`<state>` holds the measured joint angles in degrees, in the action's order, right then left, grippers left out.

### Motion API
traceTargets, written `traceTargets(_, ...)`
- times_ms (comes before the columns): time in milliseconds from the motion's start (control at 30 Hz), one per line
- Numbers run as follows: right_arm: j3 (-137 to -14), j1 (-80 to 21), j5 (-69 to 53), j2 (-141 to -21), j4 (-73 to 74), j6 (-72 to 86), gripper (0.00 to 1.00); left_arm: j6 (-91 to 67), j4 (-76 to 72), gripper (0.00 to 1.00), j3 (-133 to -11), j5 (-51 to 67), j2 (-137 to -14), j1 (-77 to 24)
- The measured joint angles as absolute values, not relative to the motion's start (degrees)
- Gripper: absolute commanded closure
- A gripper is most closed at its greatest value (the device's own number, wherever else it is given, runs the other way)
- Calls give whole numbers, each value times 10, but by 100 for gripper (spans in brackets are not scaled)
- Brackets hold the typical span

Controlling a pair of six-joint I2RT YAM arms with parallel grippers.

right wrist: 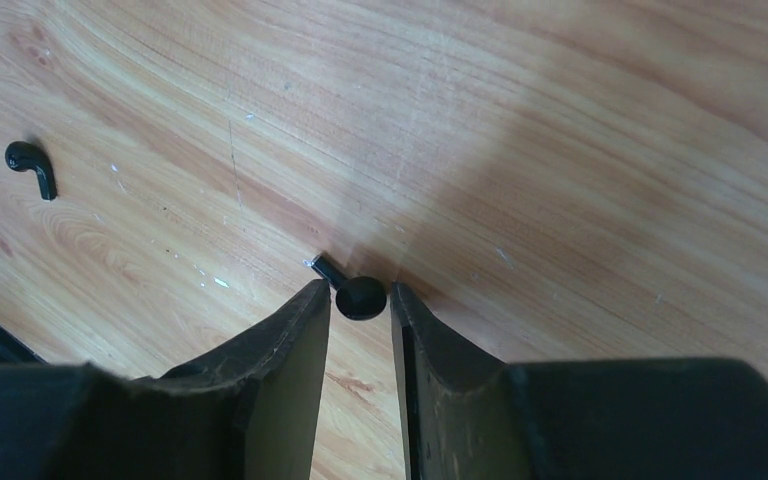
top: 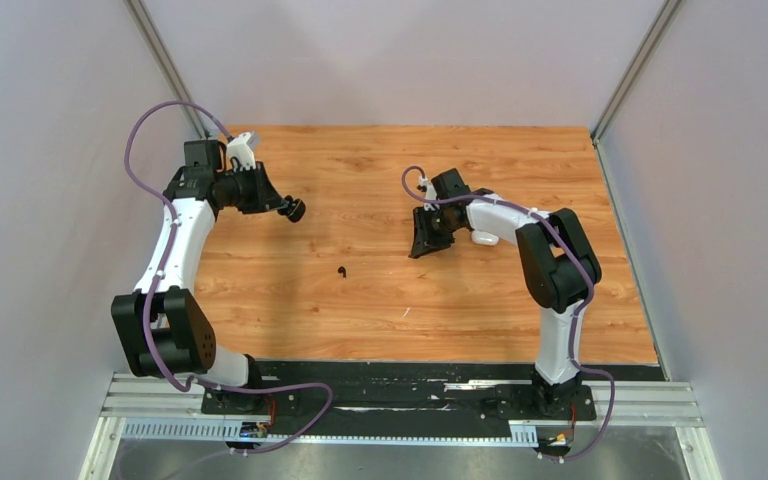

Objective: Insert the wireless bluetooth earbuds into the charging case
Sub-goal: Adjust the left earbud at the center of the board.

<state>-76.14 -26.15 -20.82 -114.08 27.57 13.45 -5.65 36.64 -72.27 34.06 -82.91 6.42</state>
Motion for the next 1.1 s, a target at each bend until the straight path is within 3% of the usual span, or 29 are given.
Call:
traceTargets(167, -762, -270, -196, -1141, 274, 135, 70, -57, 367, 100, -720, 341, -829, 64)
traceTargets(367, -764, -274, -188, -1141, 274, 134, 67, -56, 367, 100, -720, 341, -829, 64)
traceTargets(700, -764, -277, -179, -1141, 274, 134, 75, -56, 367, 100, -720, 341, -829, 64)
traceTargets(900, -764, -278, -176, -1140, 274, 133, 67, -55, 367, 100, -718, 341, -829, 64)
traceTargets(1100, -758, -281, -170, -1135, 270, 131, 69, -55, 367, 100, -715, 341, -829, 64)
